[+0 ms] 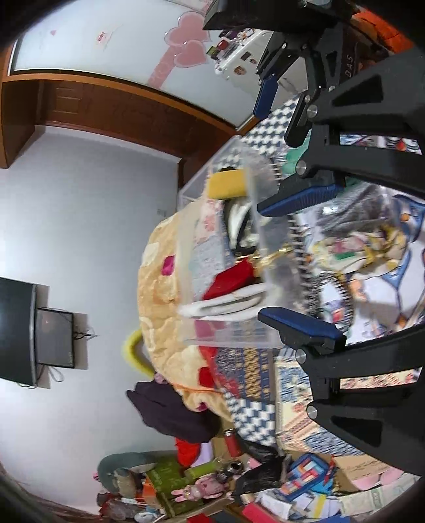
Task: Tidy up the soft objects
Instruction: 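Grasp the floral scrunchie with the left tool while the right grasps the green knitted glove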
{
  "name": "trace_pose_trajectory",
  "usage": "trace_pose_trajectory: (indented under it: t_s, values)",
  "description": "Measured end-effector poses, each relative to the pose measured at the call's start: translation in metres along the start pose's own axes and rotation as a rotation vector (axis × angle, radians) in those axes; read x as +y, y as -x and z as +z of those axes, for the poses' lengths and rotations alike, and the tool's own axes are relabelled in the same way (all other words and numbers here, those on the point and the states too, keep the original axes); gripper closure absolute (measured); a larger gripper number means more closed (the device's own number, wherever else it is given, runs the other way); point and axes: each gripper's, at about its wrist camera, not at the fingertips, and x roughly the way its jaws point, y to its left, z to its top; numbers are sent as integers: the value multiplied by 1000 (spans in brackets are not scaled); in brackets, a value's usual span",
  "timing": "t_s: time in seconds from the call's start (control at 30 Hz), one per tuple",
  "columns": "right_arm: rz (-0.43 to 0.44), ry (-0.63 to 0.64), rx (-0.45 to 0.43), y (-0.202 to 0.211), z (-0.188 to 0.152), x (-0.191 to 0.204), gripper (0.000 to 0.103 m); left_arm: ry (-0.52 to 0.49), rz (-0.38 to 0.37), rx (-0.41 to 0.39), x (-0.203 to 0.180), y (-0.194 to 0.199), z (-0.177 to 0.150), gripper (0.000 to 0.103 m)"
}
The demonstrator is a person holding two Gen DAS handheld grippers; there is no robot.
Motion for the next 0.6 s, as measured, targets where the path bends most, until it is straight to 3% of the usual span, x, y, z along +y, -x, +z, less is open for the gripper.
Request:
trace_pose_trajectory:
  t_s: [0.23, 0.43, 0.6]
  values:
    - [4, -17, 108, -21, -29, 1, 26, -32, 21, 84, -5, -8, -37, 46]
    - [3, 0, 143, -28, -47, 4, 26, 15, 6, 135, 4, -15, -59, 46]
    - [16, -9, 144, -27, -53, 4, 27, 38, -20, 164, 7, -20, -69, 69]
